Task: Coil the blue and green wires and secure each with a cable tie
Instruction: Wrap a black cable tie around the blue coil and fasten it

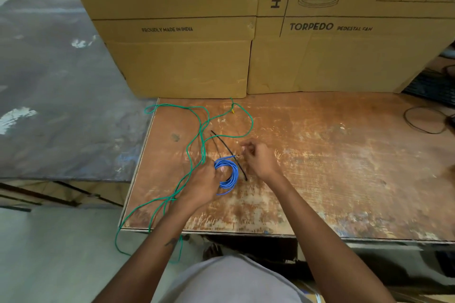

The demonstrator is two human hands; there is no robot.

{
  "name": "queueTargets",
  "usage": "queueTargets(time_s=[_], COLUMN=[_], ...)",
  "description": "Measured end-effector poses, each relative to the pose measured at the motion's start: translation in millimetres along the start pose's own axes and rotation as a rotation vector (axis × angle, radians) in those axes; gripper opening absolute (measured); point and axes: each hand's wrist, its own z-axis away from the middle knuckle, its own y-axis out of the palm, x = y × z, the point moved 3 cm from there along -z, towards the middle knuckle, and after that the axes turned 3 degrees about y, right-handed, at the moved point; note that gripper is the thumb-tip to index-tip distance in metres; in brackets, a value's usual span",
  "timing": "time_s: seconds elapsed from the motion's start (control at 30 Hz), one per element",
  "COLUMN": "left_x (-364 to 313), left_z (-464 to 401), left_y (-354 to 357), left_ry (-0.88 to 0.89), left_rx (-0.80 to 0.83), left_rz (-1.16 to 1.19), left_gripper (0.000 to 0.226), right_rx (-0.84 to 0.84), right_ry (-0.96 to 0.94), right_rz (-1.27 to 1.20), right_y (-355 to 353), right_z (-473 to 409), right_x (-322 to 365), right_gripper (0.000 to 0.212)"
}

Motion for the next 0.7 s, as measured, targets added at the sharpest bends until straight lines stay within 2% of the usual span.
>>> queueTargets(time_s=[0.13,0.27,0.43,0.57,0.7], left_x=[12.6,22.3,25.9,22.4,10.4], left_z=[2.0,2.1,-2.6,-0.2,3.4], left_y=[0.7,-0.6,-4.5,-4.1,-8.2], left_ry=[-0.055,-0.108,-0.163,-0.158,-0.139], left_rx=[0.032,0.062,0.065,0.071,0.076], left_rz=[0.016,0.096,0.188,0.255,0.267], left_gripper=[0.033,0.036,0.039,0.04,0.034], right_rx=[-0.025,-0.028,-0.023,0.007,0.029], right_ry=[0.038,0.036,0.061,0.003,-0.057], right_rz=[0.143,0.216,0.299,0.44,0.472], right_y=[15.2,22.6,25.6,26.0,21.6], right_z=[-18.7,-24.5,-22.9,-17.0,-11.9], right_x=[9.2,18.1,23.7,31.0,28.2], right_gripper=[0.006,0.028,0.019,0.027,0.031])
